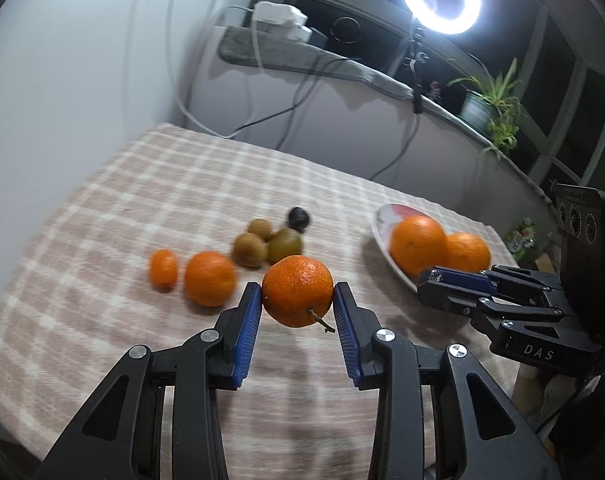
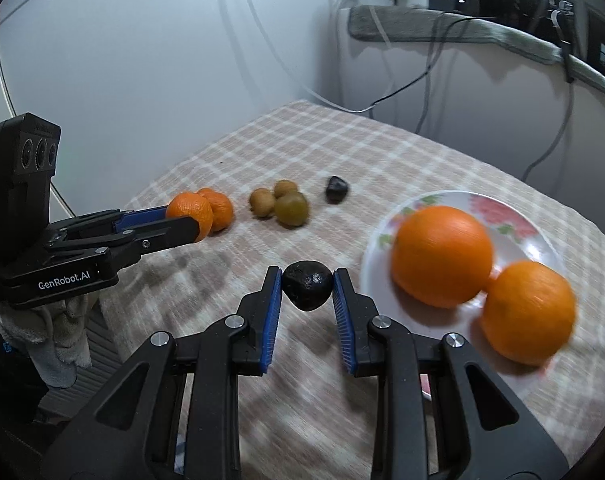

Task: Organize fruits
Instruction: 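Close the right gripper on the dark plum while the left gripper closes on the mandarin, then carry the plum and mandarin onto the white plate and open both grippers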

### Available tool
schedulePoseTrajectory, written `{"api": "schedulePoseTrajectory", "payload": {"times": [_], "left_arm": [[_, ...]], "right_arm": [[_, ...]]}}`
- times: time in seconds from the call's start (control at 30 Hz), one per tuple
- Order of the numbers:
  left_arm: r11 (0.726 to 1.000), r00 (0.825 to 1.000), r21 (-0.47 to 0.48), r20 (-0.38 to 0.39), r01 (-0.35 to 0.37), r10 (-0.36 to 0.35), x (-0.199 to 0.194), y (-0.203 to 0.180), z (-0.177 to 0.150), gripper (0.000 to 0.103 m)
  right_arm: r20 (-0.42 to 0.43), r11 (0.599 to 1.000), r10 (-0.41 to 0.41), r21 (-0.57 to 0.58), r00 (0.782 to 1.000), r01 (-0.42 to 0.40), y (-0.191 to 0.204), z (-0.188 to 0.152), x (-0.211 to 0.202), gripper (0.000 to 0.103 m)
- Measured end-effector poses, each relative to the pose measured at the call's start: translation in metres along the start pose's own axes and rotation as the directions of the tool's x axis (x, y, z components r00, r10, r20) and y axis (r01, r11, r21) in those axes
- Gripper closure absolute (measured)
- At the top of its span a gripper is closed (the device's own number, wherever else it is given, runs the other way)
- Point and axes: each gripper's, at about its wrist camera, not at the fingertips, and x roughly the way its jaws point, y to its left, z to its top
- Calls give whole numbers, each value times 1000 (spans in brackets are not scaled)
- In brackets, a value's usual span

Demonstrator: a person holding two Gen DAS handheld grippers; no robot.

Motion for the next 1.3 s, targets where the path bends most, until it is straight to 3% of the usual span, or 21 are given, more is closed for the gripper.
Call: {"api": "schedulePoseTrajectory", "payload": {"times": [0.67, 1.3], "left_arm": [[971, 978, 142, -102, 193, -180, 48, -98, 1, 68], [961, 974, 193, -145, 198, -172, 71, -123, -1, 67]], "right_arm": [[16, 977, -154, 150, 988, 150, -66, -42, -46, 76], [12, 975, -153, 165, 988, 149, -75, -49, -41, 76]]}}
